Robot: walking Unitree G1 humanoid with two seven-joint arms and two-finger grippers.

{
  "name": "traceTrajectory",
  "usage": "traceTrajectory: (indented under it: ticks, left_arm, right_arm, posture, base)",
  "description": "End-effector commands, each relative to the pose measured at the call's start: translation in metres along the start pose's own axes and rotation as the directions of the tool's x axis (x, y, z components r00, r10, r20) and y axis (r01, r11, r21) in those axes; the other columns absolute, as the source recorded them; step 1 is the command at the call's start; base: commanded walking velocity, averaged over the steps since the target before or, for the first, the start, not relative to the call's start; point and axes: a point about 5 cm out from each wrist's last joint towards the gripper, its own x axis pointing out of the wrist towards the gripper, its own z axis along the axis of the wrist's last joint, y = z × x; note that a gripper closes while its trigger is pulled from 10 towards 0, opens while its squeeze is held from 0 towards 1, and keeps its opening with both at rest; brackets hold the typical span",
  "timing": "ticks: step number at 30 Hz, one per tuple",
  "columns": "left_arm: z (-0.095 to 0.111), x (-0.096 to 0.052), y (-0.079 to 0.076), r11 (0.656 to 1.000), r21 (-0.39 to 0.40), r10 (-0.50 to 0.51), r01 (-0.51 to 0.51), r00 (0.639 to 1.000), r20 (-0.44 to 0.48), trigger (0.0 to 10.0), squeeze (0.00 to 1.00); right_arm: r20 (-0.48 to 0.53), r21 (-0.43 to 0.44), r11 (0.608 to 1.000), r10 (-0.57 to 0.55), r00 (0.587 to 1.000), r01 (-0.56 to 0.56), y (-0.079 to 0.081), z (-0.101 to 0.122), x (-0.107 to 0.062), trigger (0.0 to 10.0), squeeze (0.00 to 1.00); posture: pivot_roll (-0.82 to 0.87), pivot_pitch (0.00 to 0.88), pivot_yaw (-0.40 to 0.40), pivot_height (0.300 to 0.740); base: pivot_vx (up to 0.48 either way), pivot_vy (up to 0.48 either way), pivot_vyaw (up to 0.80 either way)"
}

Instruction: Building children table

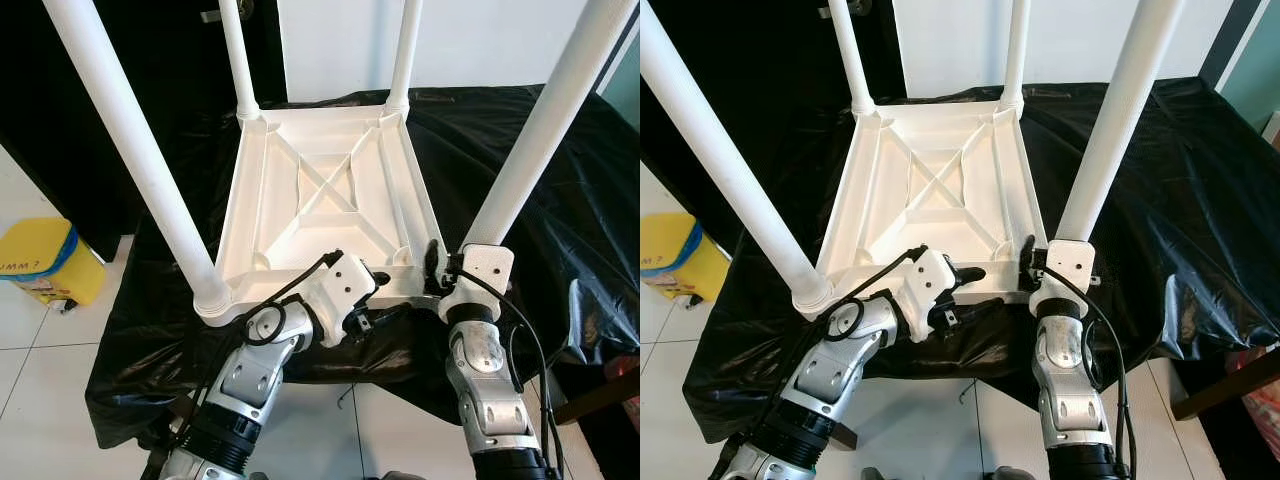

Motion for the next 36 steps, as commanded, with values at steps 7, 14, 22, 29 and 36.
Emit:
traceTrajectory:
  ticks: [7,14,22,29,36]
  left_arm:
    - [-0.001,0.001,0.002,0.998,0.010,0.061,-0.061,0.998,-0.009,10.0,0.00]
    - [0.000,0.003,0.002,0.998,0.010,0.059,-0.059,0.998,-0.006,10.0,0.00]
    - [0.000,0.002,0.002,0.998,0.009,0.063,-0.063,0.998,-0.005,10.0,0.00]
    - [0.000,0.002,0.003,0.998,0.010,0.068,-0.068,0.998,-0.004,10.0,0.00]
    - [0.000,0.000,0.003,0.997,0.007,0.075,-0.075,0.997,-0.004,10.0,0.00]
  right_arm:
    - [0.004,0.010,0.974,0.224,0.974,-0.225,-0.023,0.004,0.004,10.0,0.93]
    - [-0.089,-0.025,0.866,0.496,0.864,-0.500,-0.030,-0.003,0.005,10.0,0.00]
    - [-0.181,-0.061,0.780,0.604,0.776,-0.622,-0.043,-0.011,0.016,10.0,0.00]
    - [-0.209,-0.066,0.755,0.629,0.749,-0.653,-0.047,-0.014,0.026,0.0,0.00]
    - [-0.224,-0.043,0.750,0.637,0.738,-0.660,-0.049,-0.017,0.025,0.0,0.00]
  posture:
    - [-0.21,0.050,0.008,0.740]
    - [-0.21,0.052,0.010,0.740]
    - [-0.21,0.057,0.010,0.740]
    - [-0.20,0.063,0.010,0.740]
    - [-0.20,0.071,0.007,0.740]
  base:
    - [0.000,0.000,0.00]
    - [0.000,0.000,0.00]
    - [0.000,0.000,0.00]
    - [0.000,0.000,0.00]
    - [0.000,0.000,0.00]
